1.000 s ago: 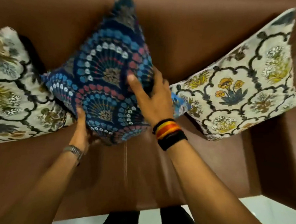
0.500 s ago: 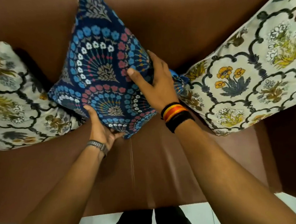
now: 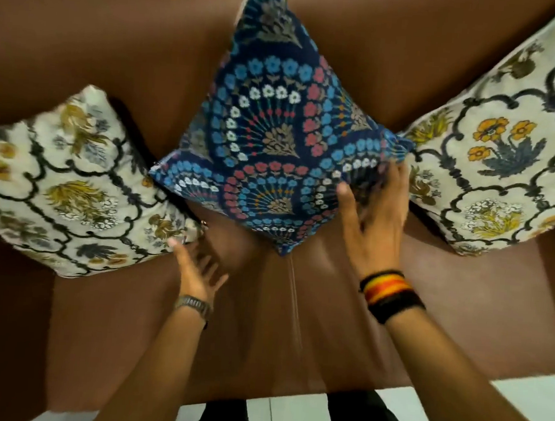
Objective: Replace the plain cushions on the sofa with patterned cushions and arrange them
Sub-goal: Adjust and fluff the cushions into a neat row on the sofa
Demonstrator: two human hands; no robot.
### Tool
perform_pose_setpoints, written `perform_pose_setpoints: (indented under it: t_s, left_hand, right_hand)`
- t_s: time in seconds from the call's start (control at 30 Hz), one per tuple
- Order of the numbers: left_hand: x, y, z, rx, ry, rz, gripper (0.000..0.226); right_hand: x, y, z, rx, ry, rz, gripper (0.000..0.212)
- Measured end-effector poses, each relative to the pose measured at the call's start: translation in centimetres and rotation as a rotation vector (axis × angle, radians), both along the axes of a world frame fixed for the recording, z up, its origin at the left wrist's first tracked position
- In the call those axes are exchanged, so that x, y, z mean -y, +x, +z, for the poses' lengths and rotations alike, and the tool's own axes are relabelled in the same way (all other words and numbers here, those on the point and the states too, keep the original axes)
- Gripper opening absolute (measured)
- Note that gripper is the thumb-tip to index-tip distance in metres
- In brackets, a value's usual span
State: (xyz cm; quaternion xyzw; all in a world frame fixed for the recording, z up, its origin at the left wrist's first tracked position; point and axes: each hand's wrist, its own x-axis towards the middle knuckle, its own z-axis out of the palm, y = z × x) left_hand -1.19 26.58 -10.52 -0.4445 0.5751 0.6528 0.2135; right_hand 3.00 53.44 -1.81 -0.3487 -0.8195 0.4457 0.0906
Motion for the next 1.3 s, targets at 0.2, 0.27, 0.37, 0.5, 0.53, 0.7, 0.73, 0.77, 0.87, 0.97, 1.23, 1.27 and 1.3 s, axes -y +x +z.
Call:
perform_pose_setpoints:
  t_s: [0.2, 0.27, 0.37, 0.5, 0.53, 0.7, 0.73, 0.77, 0.87, 0.97, 1.23, 1.27, 1.3]
  left_hand:
    - [18.0, -2.9, 1.6, 0.039, -0.433, 0.056, 0.107]
    - [22.9, -5.1, 2.5, -0.033, -0.589, -0.035, 0.113]
    - [28.9, -9.3, 3.2, -0.098, -0.587, -0.172, 0.135]
    - [31.7, -13.7, 2.6, -0.13, -0.408, -0.327, 0.132]
    - [31.8, -14.0, 2.3, -0.129, -0.391, -0.357, 0.132]
    - [30.9, -11.5, 1.4, -0.144, -0.208, -0.277, 0.129]
    - [30.7, -10.7, 1.4, -0.138, -0.122, -0.24, 0.13]
    - [30.3, -9.9, 1.4, -0.123, -0.038, -0.202, 0.129]
    - [29.3, -8.6, 1.2, -0.089, 0.092, -0.077, 0.118]
    - [28.5, -9.4, 1.2, -0.091, 0.112, -0.011, 0.105]
    - [26.8, -10.6, 1.3, -0.199, 0.195, 0.027, 0.105]
    - [26.3, -10.9, 1.3, -0.217, 0.214, 0.016, 0.104]
    - [25.9, -11.2, 1.2, -0.228, 0.227, 0.012, 0.102]
  right_hand:
    - [16.7, 0.7, -0.8, 0.197, -0.351, 0.197, 0.045]
    - [22.3, -3.3, -0.6, 0.154, -0.446, 0.317, 0.051]
    - [29.1, -10.7, -0.6, 0.114, -0.56, 0.272, 0.079]
    - [32.4, -15.5, -1.7, 0.263, -0.633, 0.088, 0.107]
    - [32.8, -15.5, -1.8, 0.289, -0.633, 0.071, 0.107]
    - [34.0, -14.4, 1.0, 0.209, -0.46, 0.16, 0.11]
    - [34.4, -14.6, 1.9, 0.122, -0.409, 0.214, 0.105]
    - [35.0, -15.1, 2.6, 0.049, -0.362, 0.268, 0.101]
    - [36.9, -17.5, 3.9, 0.016, -0.26, 0.382, 0.095]
    - [37.3, -19.3, 4.2, 0.049, -0.225, 0.393, 0.086]
    - [35.2, -19.7, 3.6, -0.032, -0.204, 0.447, 0.078]
    - [34.7, -19.9, 3.6, -0.056, -0.207, 0.44, 0.076]
    - [34.3, -20.0, 3.5, -0.073, -0.221, 0.429, 0.073]
